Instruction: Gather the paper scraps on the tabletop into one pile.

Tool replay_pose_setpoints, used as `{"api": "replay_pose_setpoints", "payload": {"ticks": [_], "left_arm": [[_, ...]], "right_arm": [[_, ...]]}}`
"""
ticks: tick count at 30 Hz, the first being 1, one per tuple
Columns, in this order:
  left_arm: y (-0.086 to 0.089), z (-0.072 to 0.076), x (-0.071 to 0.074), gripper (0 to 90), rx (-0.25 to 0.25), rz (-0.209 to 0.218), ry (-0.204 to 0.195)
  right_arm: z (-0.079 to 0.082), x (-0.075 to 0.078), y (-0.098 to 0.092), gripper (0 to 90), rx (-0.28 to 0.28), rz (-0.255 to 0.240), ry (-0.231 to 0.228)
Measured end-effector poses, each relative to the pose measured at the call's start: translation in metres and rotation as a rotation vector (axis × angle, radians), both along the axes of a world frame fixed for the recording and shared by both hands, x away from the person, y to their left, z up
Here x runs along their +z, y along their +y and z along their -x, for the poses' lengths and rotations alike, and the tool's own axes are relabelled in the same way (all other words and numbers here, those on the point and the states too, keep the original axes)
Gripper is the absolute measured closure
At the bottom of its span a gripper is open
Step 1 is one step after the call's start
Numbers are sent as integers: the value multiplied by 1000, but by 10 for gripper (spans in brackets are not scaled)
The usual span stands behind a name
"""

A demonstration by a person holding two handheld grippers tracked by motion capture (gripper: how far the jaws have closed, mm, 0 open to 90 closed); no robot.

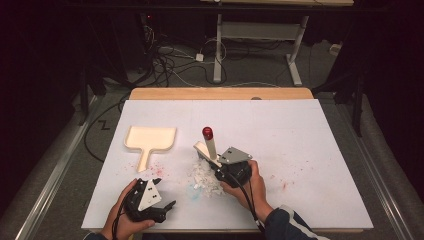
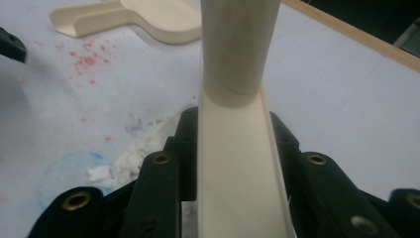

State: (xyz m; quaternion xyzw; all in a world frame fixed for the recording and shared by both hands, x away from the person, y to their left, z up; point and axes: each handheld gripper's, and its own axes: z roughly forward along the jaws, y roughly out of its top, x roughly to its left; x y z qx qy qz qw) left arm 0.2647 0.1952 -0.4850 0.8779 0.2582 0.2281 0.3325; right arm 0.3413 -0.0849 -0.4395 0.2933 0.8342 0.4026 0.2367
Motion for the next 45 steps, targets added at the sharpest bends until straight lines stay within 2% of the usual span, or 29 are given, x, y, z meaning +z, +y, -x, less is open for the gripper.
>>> {"api": "replay_pose_setpoints", "payload": {"ticks": [2,5,8,13,18,24,28,29,32,36,40,41,45], "left_arm": [[1,0,0,165,3,-3,0],[2,1,0,165,7,-1,-2],[2,2,1,165,8,-5,-4],[2,2,1,165,7,-7,-5],[2,2,1,165,7,-9,-6],[1,3,2,165,8,-13,-10],[1,3,2,171,19,1,-5],[1,3,2,171,19,4,-6],[2,4,2,171,15,1,-5],[2,2,2,171,14,0,-12],[2,2,2,171,13,0,-12],[2,2,2,171,13,-1,-12],[2,2,1,171,14,0,-11]], "right_arm": [[2,5,-2,683,-5,8,-35],[1,14,-12,683,-14,11,-56],[0,22,-31,683,-8,-31,-38],[9,35,-70,683,46,-56,-33],[30,37,-106,683,125,-28,23],[54,28,-127,684,163,8,84],[62,19,-124,684,163,29,76],[62,16,-120,684,164,33,88],[62,9,-108,685,188,34,110],[60,8,-87,684,220,61,90],[50,6,-72,684,214,54,76],[48,7,-69,685,203,40,77],[42,13,-65,684,198,19,49]]}}
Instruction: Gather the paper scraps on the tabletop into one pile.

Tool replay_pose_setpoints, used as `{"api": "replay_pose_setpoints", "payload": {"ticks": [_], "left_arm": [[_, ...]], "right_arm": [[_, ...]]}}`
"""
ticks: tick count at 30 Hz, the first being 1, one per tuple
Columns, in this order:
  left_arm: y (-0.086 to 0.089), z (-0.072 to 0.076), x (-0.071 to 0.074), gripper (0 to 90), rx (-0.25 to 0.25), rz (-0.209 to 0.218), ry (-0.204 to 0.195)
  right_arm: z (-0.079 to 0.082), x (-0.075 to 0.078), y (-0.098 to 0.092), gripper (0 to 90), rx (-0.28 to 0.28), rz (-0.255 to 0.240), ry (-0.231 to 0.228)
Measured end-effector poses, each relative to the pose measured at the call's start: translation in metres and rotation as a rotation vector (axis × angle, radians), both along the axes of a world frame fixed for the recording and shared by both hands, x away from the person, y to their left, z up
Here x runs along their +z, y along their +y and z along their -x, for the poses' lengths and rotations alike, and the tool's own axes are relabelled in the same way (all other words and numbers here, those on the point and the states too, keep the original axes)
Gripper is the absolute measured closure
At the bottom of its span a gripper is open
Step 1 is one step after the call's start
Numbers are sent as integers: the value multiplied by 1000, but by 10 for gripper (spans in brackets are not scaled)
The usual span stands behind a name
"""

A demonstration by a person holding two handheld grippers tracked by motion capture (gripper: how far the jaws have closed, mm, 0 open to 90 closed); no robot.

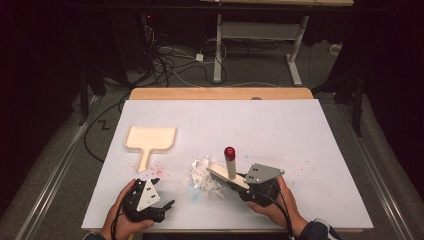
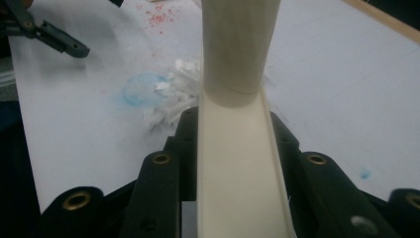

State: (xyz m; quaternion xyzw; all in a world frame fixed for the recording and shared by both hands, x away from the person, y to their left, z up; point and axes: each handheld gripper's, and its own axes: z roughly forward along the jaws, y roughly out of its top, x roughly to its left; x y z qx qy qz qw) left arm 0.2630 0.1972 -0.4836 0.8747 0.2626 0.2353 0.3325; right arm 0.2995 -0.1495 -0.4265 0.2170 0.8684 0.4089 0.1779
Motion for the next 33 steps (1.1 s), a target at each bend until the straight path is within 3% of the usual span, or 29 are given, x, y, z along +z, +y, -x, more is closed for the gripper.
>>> {"api": "replay_pose_setpoints", "payload": {"ticks": [11,15,17,23,27,29,33], "left_arm": [[3,3,1,171,12,6,2],[5,2,2,171,15,10,1],[5,3,2,171,17,10,-1],[6,3,3,171,22,20,-5],[4,2,2,171,13,14,-1],[3,2,1,171,12,13,2],[3,0,1,171,4,5,-3]], "right_arm": [[17,26,-33,683,16,-81,-22],[29,31,-44,683,51,-93,-14],[35,30,-46,683,100,-97,11],[50,13,-34,683,219,-13,65],[45,0,-21,683,265,46,71],[37,-4,-18,684,257,31,78],[16,-6,-11,684,227,24,44]]}}
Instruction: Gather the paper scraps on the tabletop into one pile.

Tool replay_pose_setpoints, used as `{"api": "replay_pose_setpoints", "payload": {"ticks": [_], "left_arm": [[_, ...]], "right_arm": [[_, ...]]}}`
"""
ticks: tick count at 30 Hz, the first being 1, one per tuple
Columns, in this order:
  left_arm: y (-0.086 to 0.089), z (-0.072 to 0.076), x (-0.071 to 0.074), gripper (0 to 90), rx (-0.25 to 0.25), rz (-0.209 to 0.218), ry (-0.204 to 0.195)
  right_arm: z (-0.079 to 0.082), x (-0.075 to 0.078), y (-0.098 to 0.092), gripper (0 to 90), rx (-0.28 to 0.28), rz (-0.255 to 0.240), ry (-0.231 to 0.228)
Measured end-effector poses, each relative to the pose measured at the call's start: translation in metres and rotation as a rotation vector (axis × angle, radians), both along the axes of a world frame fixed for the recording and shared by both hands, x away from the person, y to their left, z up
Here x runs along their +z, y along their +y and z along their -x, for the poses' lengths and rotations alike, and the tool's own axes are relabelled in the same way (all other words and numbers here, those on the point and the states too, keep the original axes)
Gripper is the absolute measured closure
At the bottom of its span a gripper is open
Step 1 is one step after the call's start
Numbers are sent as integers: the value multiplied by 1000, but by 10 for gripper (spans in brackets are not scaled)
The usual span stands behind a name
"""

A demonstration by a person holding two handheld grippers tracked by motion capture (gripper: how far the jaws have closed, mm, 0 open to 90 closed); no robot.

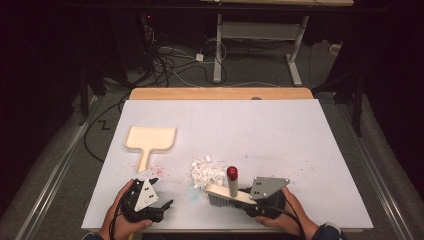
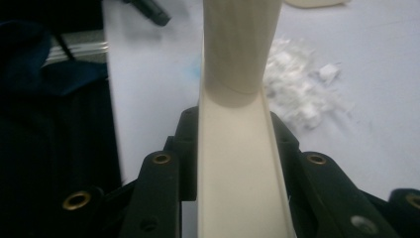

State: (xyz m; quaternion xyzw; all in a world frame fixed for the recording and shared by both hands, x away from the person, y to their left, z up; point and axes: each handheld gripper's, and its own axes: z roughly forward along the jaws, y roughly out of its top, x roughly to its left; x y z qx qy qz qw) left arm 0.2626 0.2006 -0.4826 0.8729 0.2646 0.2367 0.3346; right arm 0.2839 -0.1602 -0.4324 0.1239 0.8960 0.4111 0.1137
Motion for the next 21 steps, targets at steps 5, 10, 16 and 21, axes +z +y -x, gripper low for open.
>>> {"api": "replay_pose_setpoints", "payload": {"ticks": [5,10,16,21], "left_arm": [[-1,0,0,171,-3,0,2],[0,0,-1,171,-5,-5,7],[-1,1,-1,171,-4,-5,4],[-1,0,-1,171,-3,-1,3]], "right_arm": [[-17,-2,19,684,15,8,-25],[-23,5,22,684,-11,-13,-54],[-25,21,11,683,-24,-83,-48],[-28,37,-2,682,-123,-142,-77]]}}
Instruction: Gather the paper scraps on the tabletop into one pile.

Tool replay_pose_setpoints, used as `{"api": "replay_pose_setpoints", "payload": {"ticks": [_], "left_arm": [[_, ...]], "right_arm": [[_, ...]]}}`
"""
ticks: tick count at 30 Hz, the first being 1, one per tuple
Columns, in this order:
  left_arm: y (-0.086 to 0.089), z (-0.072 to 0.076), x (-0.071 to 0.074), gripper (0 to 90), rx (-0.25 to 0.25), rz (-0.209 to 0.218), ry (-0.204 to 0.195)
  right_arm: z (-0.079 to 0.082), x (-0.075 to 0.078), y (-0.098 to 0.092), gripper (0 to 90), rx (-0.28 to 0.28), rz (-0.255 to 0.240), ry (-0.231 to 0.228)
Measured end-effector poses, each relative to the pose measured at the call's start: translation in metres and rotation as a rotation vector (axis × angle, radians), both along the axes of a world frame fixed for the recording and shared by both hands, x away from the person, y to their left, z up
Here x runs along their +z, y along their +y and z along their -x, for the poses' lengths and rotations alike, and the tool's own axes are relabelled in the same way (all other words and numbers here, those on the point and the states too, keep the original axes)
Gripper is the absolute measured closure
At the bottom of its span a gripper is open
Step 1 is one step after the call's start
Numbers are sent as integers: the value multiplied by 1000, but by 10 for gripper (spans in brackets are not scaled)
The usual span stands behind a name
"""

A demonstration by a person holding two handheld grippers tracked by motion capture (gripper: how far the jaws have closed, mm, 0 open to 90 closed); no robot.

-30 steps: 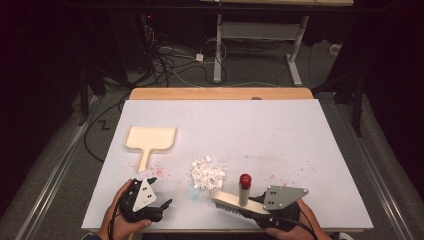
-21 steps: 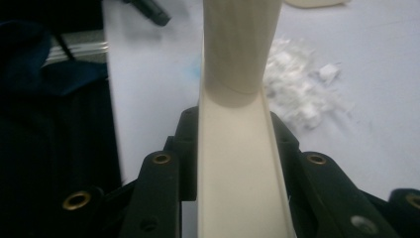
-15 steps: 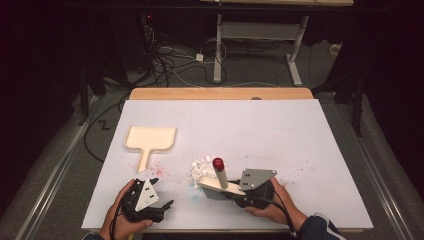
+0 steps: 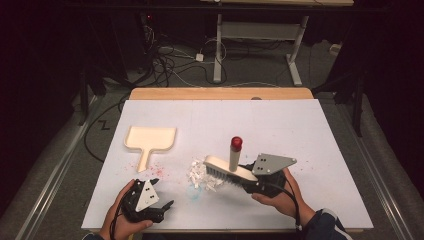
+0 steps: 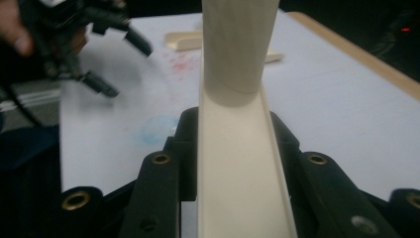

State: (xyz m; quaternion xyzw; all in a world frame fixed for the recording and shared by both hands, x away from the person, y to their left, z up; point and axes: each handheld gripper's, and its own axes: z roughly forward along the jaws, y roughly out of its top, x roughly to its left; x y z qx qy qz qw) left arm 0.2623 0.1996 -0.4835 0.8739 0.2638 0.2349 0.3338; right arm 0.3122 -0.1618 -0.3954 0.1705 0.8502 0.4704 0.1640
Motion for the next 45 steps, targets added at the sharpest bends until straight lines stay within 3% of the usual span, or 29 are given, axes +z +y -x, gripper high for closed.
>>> {"api": "replay_pose_setpoints", "payload": {"ticks": [3,5,7,10,13,15,18,20,24,26,27,30,33,36,38,41,45], "left_arm": [[0,0,0,172,0,0,0],[0,0,0,171,-3,-3,-1],[0,0,0,171,-2,4,-1],[0,0,0,171,-2,0,2],[0,1,0,171,-5,1,2],[1,1,0,171,-5,3,0],[2,0,0,171,0,3,4],[2,-1,0,171,2,7,5],[0,0,0,171,-6,1,5],[0,-1,-1,171,-6,0,7],[0,-1,-1,171,-7,0,8],[1,0,0,172,-8,0,9],[2,0,0,171,-6,6,9],[2,1,0,172,-9,1,8],[2,1,1,172,-9,6,7],[1,0,0,172,-10,1,8],[1,-1,0,172,-11,2,7]], "right_arm": [[-8,2,-3,682,-147,-9,-33],[-16,-3,-2,683,-226,10,-44],[-23,-9,2,683,-241,37,-27],[-31,-20,11,682,-255,88,-54],[-42,-31,17,683,-273,98,-4],[-47,-35,17,682,-283,126,-29],[-50,-30,8,682,-294,72,-29],[-53,-28,5,682,-323,62,-56],[-64,-38,8,682,-377,134,-99],[-68,-48,11,682,-383,164,-113],[-69,-51,13,683,-372,152,-100],[-63,-48,16,681,-331,157,-77],[-55,-33,10,682,-240,58,8],[-47,-17,5,682,-184,-8,31],[-42,-9,1,682,-163,-19,24],[-40,-5,-2,682,-190,-6,-9],[-48,-14,-1,682,-299,46,-52]]}}
